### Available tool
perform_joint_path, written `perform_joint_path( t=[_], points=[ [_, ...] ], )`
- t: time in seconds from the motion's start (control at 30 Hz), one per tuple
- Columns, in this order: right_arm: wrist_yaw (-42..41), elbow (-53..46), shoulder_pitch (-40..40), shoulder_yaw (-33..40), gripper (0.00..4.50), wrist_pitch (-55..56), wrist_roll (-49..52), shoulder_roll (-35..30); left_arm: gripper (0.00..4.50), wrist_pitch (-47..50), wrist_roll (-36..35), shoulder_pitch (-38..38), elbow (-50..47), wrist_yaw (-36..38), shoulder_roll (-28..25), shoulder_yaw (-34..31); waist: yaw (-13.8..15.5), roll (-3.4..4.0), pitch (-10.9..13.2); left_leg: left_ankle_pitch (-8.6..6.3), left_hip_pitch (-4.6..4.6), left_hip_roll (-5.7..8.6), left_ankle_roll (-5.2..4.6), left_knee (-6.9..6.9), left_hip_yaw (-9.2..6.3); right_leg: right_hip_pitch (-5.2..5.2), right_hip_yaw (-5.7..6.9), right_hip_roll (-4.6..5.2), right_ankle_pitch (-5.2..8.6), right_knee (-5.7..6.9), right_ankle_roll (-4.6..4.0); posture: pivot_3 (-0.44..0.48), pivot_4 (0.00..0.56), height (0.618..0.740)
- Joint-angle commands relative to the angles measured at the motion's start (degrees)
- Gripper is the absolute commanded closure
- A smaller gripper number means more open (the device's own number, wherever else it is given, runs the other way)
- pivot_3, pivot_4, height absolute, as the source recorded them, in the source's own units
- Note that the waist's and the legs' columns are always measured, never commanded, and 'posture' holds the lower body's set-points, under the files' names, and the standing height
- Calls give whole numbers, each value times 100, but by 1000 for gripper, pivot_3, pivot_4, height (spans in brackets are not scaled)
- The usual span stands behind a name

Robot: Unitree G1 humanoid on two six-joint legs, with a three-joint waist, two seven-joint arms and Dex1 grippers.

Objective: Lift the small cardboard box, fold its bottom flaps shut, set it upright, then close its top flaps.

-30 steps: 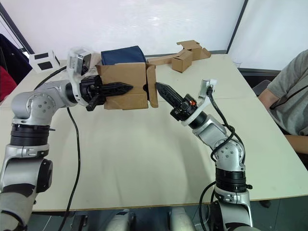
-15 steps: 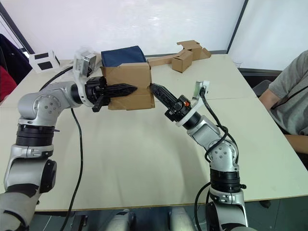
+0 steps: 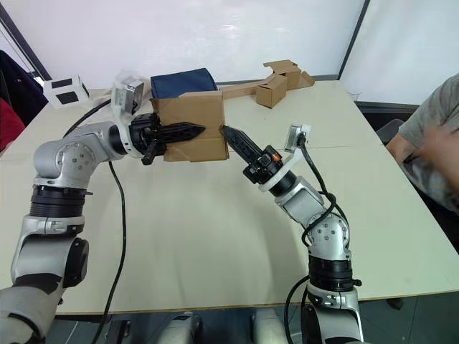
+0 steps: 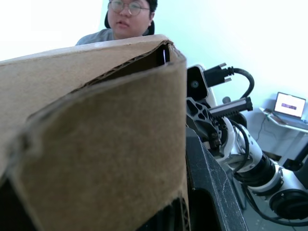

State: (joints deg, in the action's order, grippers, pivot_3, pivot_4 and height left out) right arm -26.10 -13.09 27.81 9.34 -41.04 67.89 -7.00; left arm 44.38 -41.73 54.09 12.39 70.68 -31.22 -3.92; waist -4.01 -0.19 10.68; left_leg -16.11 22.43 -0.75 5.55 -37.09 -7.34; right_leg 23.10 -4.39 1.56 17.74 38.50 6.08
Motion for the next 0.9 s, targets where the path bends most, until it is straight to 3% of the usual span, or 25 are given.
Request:
perform_joint_path(
  t=[0.03,0.33,0.4,0.9],
  points=[
    [14,-331,-50,3,3995,-125,244,-92,4500,-65,-78,90,-152,-62,0,-178,-2,0,0,0,0,0,0,0,0,0,0,0,0,0,0,0,150,740],
    [405,-136,-81,502,3995,133,444,-121,4500,22,-202,124,-176,-106,-1,-263,3,0,0,-1,0,0,-2,0,0,0,0,0,0,0,0,0,150,740],
    [401,-145,-134,481,4261,155,377,-117,4500,34,-223,74,-210,-110,-1,-270,-3,0,0,-2,0,0,-4,0,0,0,0,0,0,0,0,0,150,740],
    [-136,-371,-103,-483,4261,-23,-442,-286,4500,-71,-146,53,-99,-86,87,-203,-1,0,0,-3,0,0,-5,0,0,0,0,0,0,0,0,0,150,740]
  ],
)
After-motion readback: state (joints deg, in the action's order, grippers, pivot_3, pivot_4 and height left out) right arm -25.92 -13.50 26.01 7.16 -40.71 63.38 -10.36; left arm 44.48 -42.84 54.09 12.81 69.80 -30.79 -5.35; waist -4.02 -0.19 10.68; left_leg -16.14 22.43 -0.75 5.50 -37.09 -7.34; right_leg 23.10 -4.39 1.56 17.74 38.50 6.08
